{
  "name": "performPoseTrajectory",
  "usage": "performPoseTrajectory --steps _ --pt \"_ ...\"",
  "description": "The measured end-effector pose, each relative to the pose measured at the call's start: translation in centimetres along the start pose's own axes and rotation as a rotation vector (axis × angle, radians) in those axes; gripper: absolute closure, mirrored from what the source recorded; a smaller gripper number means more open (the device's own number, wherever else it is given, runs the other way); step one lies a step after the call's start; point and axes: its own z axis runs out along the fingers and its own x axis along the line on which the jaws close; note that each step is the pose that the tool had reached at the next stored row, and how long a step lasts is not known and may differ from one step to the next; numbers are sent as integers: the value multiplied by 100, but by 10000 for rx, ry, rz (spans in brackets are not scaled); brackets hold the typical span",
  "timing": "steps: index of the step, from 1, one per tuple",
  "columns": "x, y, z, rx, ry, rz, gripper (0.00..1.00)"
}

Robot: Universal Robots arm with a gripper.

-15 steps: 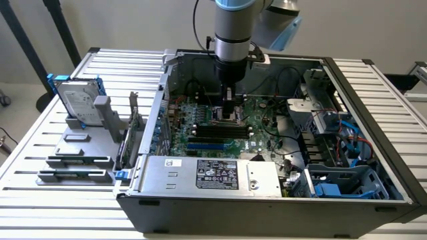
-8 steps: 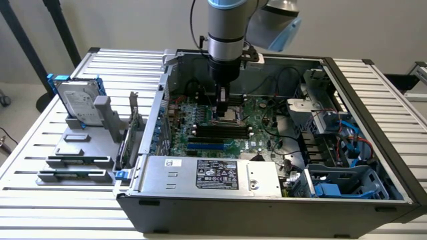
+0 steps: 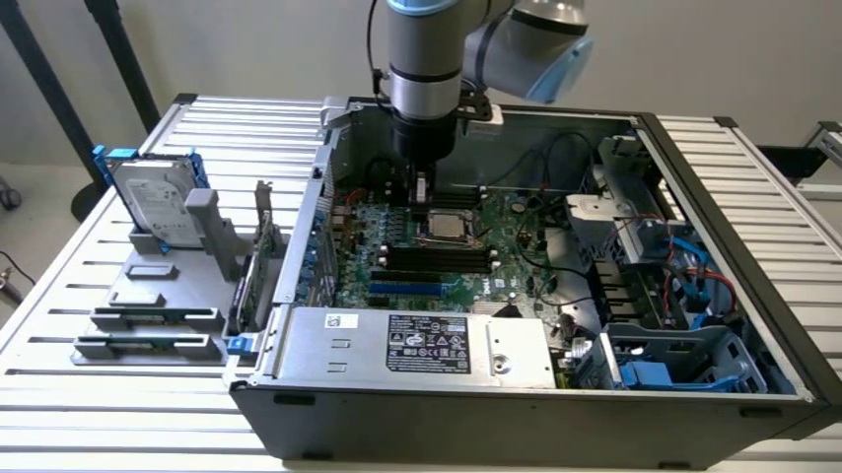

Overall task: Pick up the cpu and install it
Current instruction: 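Place the cpu into insertion slot, then close the cpu cover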

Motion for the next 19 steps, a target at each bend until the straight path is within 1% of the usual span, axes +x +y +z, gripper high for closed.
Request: performPoseTrajectory --steps 2,17,19 --pt "-2 -21 -8 0 0 -1 89" --pt "-2 -21 -8 0 0 -1 89" --pt "-1 0 -11 4 0 -1 89"
